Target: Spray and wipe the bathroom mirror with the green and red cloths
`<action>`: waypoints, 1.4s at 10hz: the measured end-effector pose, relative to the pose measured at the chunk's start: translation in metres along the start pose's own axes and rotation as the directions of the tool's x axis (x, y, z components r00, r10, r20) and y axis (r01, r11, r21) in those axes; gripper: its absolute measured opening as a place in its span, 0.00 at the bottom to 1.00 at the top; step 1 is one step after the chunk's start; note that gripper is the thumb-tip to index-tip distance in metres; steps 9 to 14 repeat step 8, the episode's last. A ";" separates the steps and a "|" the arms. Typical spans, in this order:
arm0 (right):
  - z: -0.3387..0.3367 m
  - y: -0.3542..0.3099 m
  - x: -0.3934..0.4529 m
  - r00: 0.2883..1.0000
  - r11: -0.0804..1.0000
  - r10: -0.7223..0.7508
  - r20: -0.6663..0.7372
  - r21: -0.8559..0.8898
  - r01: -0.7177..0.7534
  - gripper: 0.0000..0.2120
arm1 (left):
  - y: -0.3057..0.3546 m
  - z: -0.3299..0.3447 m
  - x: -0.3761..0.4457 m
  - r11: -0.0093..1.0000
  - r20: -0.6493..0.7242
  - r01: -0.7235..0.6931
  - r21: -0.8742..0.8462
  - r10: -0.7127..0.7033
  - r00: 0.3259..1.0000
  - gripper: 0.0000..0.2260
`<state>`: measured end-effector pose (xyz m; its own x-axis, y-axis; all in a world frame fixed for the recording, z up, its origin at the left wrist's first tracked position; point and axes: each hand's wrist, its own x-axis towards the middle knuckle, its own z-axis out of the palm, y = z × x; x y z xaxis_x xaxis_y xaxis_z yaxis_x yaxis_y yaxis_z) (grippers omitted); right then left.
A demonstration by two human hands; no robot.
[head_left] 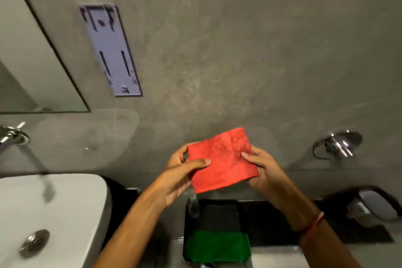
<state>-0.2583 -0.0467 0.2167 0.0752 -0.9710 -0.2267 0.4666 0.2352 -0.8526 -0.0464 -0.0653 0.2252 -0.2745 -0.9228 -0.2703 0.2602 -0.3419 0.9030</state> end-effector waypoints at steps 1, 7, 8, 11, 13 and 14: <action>-0.050 0.061 0.005 0.977 0.984 0.174 -0.126 -0.016 -0.177 0.17 | -0.074 -0.008 0.017 0.991 -0.118 0.100 0.091 -0.089 0.989 0.24; -0.176 0.234 0.042 0.859 0.500 0.207 -0.468 -0.704 -0.505 0.26 | -0.263 -0.012 0.087 0.376 -0.115 0.186 0.908 -0.205 0.972 0.36; -0.167 0.223 0.030 0.943 0.264 0.060 -0.327 -0.906 -0.331 0.29 | -0.258 -0.011 0.075 0.290 0.002 0.014 0.957 -0.054 0.999 0.30; -0.167 0.223 0.030 0.943 0.264 0.060 -0.327 -0.906 -0.331 0.29 | -0.258 -0.011 0.075 0.290 0.002 0.014 0.957 -0.054 0.999 0.30; -0.167 0.223 0.030 0.943 0.264 0.060 -0.327 -0.906 -0.331 0.29 | -0.258 -0.011 0.075 0.290 0.002 0.014 0.957 -0.054 0.999 0.30; -0.167 0.223 0.030 0.943 0.264 0.060 -0.327 -0.906 -0.331 0.29 | -0.258 -0.011 0.075 0.290 0.002 0.014 0.957 -0.054 0.999 0.30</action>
